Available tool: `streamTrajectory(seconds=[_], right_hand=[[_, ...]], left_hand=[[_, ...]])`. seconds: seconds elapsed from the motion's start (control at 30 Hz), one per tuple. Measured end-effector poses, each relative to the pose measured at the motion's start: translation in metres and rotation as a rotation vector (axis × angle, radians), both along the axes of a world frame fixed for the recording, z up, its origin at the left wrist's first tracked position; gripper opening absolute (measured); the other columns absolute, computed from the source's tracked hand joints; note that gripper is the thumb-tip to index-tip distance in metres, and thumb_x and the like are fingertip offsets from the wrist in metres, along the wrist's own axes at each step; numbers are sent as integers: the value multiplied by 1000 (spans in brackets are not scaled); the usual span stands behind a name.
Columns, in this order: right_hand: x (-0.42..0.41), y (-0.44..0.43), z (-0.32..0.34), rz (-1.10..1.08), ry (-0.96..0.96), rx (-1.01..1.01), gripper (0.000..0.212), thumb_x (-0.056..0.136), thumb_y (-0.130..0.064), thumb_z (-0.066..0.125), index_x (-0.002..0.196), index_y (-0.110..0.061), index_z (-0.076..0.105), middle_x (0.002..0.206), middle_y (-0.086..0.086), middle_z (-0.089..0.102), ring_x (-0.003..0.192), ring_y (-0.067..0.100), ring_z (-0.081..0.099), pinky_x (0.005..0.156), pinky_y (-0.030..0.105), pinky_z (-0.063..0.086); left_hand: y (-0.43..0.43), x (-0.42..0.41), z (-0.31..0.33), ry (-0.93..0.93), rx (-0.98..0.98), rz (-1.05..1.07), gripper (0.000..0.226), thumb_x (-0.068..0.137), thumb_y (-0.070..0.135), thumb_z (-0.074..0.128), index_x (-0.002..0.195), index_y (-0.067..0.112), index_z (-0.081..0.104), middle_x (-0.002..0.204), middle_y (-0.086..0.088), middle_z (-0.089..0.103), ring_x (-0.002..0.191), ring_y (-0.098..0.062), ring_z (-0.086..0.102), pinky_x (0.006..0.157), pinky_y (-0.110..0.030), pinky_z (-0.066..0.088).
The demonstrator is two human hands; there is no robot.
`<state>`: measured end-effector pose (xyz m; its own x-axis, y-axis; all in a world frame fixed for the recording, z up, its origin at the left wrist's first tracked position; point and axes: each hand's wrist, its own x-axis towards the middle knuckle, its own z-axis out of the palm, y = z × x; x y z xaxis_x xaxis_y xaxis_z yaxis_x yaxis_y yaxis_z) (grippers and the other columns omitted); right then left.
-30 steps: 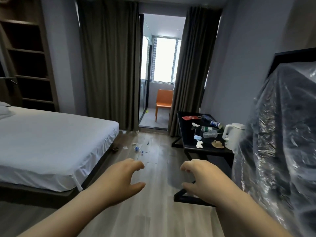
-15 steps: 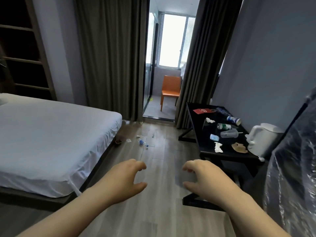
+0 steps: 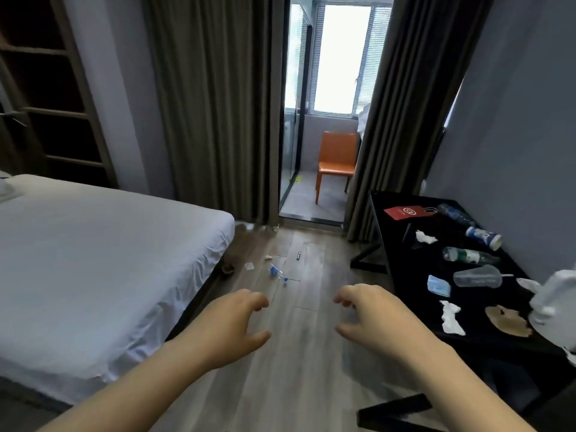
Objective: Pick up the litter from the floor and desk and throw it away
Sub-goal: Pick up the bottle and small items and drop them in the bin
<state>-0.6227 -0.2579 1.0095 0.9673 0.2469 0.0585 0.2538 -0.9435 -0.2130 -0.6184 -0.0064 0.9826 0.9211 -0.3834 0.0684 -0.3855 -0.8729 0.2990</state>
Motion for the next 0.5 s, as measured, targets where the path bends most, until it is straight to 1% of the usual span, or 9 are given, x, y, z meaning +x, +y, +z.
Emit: streamTrajectory(seconds=[0.23, 0.37, 0.5], right_hand=[[113, 10, -19, 19, 42, -5, 42, 79, -39, 62, 119, -30, 59, 113, -11, 61, 107, 8, 56, 84, 23, 44], [185, 29, -31, -7, 68, -1, 42, 79, -40, 62, 120, -32, 58, 112, -13, 60, 107, 6, 55, 84, 22, 43], [259, 56, -35, -34, 94, 4, 42, 81, -40, 63, 121, -32, 57, 113, -13, 60, 108, 5, 54, 85, 22, 43]], left_hand=[[12, 110, -20, 39, -15, 17, 50, 85, 54, 59, 130, 34, 48, 124, 16, 53, 107, 1, 51, 88, -12, 39], [35, 186, -34, 57, -29, 8, 49, 85, 52, 60, 129, 32, 50, 123, 13, 54, 108, 0, 52, 91, -15, 41], [63, 266, -41, 85, -27, 1, 50, 85, 50, 59, 129, 30, 49, 124, 11, 54, 109, -3, 52, 90, -16, 39]])
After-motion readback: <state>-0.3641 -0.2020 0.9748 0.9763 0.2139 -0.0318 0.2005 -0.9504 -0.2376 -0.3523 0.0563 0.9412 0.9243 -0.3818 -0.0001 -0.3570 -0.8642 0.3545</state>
